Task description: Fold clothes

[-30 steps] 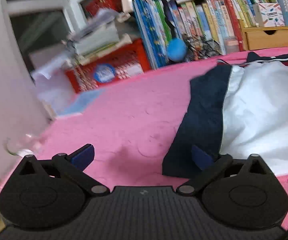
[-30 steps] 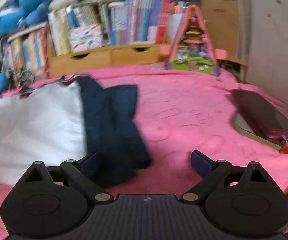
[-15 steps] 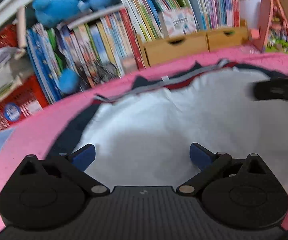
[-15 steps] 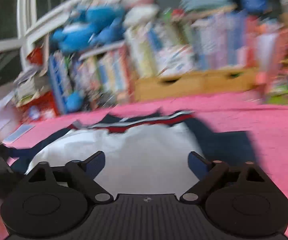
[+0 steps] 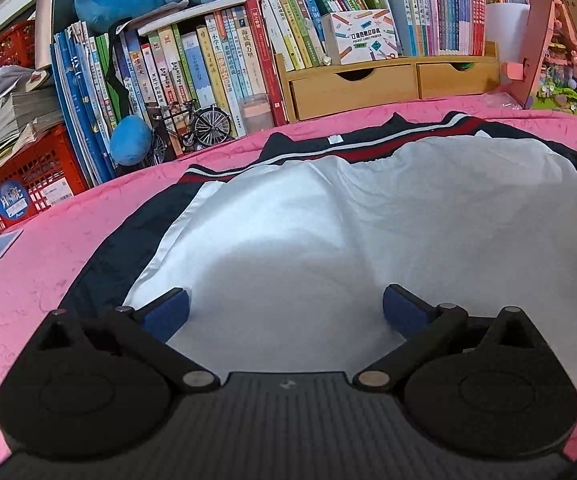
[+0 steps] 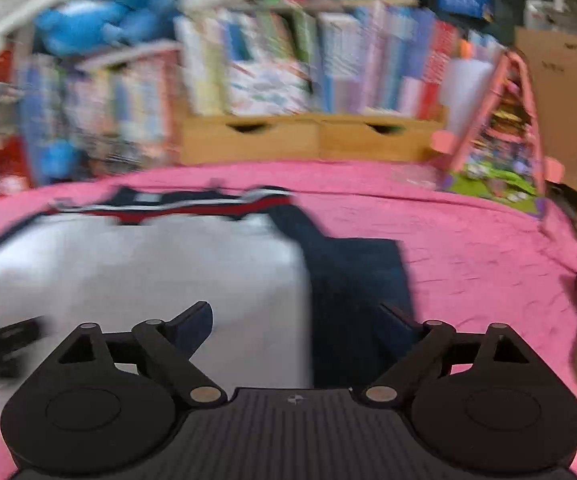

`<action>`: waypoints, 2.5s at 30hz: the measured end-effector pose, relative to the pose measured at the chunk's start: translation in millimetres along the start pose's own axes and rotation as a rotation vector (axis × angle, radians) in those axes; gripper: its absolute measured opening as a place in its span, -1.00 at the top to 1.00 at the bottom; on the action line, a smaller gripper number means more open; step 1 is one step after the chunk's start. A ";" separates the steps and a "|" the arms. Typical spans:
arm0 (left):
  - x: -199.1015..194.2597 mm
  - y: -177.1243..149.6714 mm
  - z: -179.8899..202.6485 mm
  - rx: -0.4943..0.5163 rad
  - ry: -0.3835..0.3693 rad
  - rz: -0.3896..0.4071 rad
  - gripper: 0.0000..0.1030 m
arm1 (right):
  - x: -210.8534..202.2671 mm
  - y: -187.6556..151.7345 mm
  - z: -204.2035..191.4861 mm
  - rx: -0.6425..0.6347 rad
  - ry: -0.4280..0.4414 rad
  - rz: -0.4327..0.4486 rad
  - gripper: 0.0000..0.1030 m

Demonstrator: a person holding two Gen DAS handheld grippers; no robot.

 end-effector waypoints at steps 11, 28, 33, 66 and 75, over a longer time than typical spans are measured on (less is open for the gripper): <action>-45.7 4.0 3.1 -0.009 -0.147 -0.035 -1.00 | -21.2 -38.6 -52.3 -0.115 0.111 -0.027 -0.80; 173.3 90.0 -14.1 -0.039 -0.032 -0.274 -1.00 | -24.9 -45.7 -46.9 -0.086 0.115 -0.018 -0.85; 101.5 71.0 -21.2 0.018 -0.037 -0.176 -1.00 | -25.7 -46.0 -45.0 -0.067 0.129 -0.014 -0.88; -31.4 -34.8 -6.9 -0.134 -0.080 -0.031 -1.00 | -14.9 -29.8 80.3 0.766 0.024 0.018 -0.78; -32.4 -35.7 -6.2 -0.133 -0.080 -0.027 -1.00 | -17.1 -13.8 87.5 0.762 0.051 -0.033 0.67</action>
Point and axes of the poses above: each gripper's, at about its wrist camera, not at the fingertips, and x roughly the way its jaws point, z to its right, y to its top, the point moved 1 cm from there along x, roughly the way its jaws point, and after that the axes turned 12 degrees about z, right-handed, at the moved point
